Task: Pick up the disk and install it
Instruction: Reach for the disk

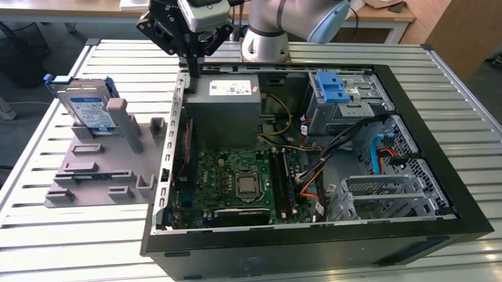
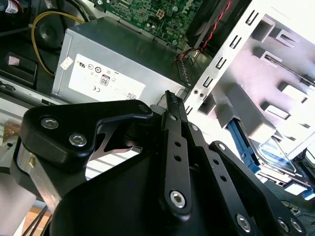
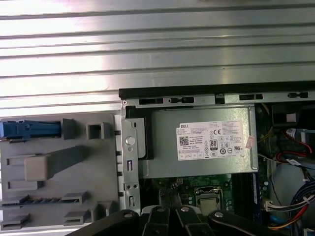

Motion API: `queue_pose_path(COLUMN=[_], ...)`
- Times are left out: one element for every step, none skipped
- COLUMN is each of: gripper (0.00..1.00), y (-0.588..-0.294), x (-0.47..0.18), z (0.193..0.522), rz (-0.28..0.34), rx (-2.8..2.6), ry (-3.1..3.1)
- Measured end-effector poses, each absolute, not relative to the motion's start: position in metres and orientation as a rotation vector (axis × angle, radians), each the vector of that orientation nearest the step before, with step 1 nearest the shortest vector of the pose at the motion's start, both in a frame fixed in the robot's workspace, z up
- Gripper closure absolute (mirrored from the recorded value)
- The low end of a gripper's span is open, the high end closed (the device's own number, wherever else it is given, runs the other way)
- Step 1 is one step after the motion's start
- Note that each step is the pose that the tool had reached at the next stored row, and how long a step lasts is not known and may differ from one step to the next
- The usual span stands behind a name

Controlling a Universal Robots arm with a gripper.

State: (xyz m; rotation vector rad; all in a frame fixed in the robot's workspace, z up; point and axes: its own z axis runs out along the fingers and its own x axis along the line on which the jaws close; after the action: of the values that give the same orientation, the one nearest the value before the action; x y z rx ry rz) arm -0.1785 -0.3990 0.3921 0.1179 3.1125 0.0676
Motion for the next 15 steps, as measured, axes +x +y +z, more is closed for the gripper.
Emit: queue_pose_path(gripper=[0.89, 0.89, 0.89, 0.89, 0.89, 0.89, 0.89, 0.89, 0.89, 0.89, 0.89, 0.89, 0.89, 0.89, 0.89], y=[-0.3989, -0.3989, -0.3989, -0.3989, -0.3989, -0.3989, -0.3989, -0.3989, -0.3989, -0.3989, -0.3989, -0.3989, -0.3989, -0.3989, -0.3989], x=[-0.1789, -0.1794, -0.1798, -0.1803, -0.1807, -0.1812, -0.1816, -0.182, -0.1825, -0.1829, -0.1833, -0.1838, -0.1842, -0.1847, -0.1851], z=[0.3921, 0.3921, 0.3921, 0.3921, 0.3921, 0.3921, 0.3921, 0.3921, 0.3921, 0.3921, 0.3921, 0.3921, 0.3921, 0.3921, 0.3921], rz=[0.068, 0.068, 0.068, 0.068, 0.068, 0.068, 0.068, 0.068, 0.068, 0.068, 0.068, 0.068, 0.068, 0.068, 0.068], rx=[0.118, 0.118, 0.118, 0.118, 0.118, 0.118, 0.118, 0.118, 0.118, 0.118, 0.118, 0.118, 0.118, 0.118, 0.118], ry=[3.112, 3.112, 3.112, 3.112, 3.112, 3.112, 3.113, 3.113, 3.112, 3.112, 3.113, 3.112, 3.112, 3.112, 3.112])
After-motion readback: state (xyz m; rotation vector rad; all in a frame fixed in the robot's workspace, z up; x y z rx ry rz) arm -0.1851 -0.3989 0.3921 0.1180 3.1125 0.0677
